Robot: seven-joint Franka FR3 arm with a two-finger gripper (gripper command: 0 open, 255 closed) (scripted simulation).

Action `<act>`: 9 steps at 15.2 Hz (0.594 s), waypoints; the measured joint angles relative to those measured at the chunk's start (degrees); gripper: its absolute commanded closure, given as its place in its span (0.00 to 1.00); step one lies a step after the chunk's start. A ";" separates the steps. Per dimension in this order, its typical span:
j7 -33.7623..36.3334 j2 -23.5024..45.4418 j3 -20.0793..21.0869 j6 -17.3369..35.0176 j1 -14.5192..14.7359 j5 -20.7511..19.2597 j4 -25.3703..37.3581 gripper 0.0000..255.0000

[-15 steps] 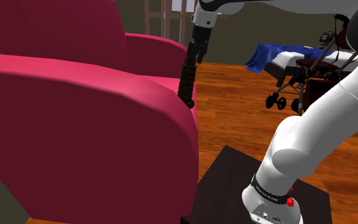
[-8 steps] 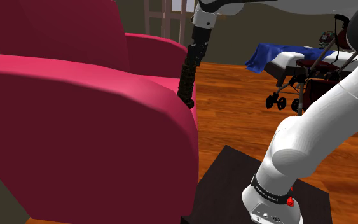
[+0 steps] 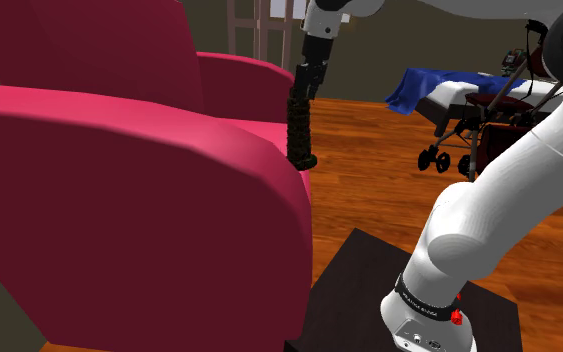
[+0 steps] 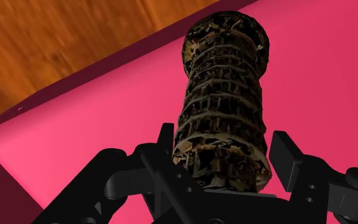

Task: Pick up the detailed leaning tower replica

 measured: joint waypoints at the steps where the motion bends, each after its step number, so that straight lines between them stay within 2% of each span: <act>1: -0.15 0.25 -0.09 -0.75 -0.01 0.04 0.99 1.00; 9: -0.20 2.01 -0.02 -6.88 0.21 0.44 8.87 1.00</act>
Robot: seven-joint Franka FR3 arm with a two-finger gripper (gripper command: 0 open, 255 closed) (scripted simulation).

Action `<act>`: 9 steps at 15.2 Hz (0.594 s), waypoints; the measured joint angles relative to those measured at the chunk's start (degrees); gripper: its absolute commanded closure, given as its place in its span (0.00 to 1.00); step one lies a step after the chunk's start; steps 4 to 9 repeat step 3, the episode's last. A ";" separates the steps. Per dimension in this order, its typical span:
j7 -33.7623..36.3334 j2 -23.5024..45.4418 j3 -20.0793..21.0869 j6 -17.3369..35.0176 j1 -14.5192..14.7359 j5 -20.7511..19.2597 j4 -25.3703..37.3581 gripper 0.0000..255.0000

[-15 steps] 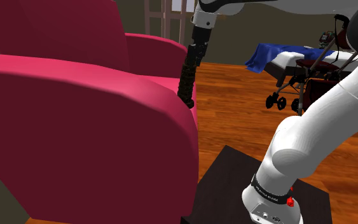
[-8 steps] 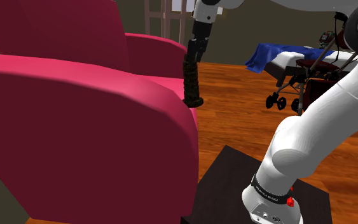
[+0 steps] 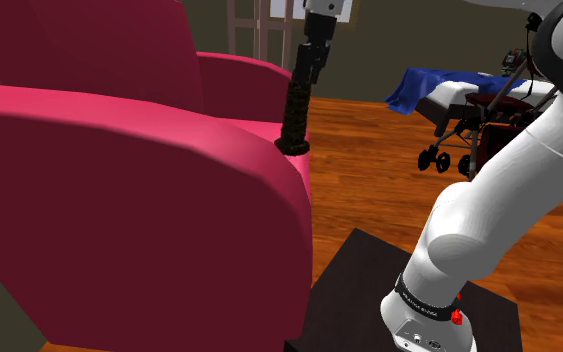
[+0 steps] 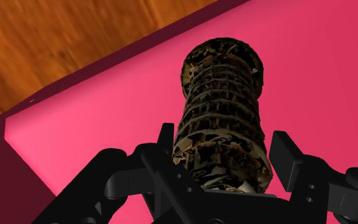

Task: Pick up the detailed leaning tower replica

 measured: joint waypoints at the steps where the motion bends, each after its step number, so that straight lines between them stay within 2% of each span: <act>1: -0.05 0.41 -0.03 -0.93 0.03 0.08 1.33 1.00; 9: -0.14 0.84 -0.08 -2.07 0.05 0.16 2.88 1.00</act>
